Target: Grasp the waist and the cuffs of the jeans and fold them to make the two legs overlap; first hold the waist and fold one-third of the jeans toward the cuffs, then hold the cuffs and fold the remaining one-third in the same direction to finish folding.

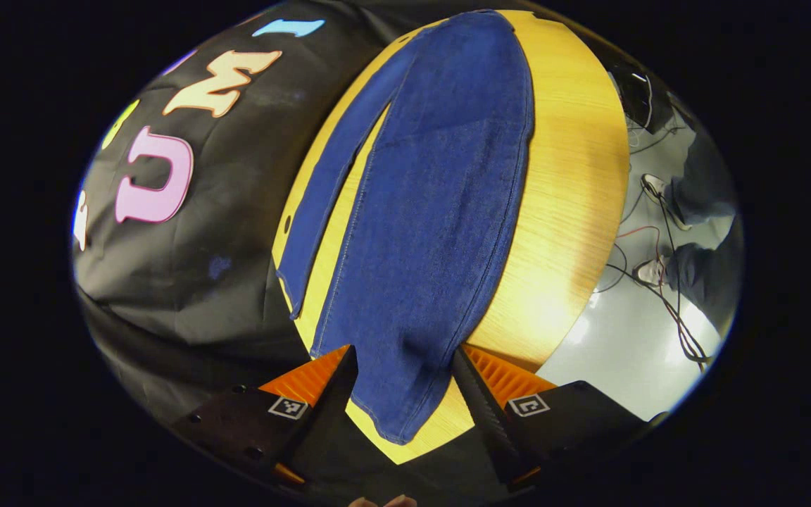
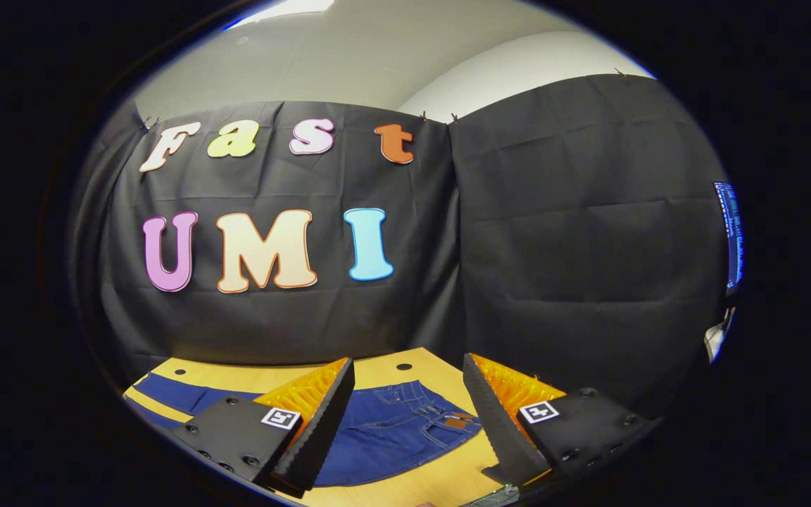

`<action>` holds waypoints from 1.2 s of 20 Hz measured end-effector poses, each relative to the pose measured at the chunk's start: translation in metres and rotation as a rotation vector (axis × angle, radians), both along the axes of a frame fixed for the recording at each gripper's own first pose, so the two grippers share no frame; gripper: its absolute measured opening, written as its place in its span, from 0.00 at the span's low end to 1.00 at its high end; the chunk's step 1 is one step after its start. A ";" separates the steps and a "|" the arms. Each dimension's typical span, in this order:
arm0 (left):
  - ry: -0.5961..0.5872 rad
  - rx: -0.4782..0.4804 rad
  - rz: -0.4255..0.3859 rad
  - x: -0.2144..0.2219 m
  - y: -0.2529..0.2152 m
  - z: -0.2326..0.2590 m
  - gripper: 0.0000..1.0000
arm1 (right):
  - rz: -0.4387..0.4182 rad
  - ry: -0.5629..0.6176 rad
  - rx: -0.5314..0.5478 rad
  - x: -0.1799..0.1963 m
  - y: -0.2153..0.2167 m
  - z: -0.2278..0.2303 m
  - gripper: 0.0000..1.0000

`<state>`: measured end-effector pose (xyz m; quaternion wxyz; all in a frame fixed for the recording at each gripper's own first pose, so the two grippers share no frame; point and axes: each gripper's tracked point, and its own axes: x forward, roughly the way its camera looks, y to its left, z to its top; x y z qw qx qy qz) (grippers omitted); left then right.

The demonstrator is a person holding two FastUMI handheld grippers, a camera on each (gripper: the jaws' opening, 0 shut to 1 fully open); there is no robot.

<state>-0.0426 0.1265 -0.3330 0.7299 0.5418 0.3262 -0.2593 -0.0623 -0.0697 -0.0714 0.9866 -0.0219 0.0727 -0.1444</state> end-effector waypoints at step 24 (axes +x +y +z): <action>0.248 -0.123 0.172 -0.014 -0.004 -0.027 0.00 | 0.445 0.534 -0.695 0.021 -0.063 -0.176 0.98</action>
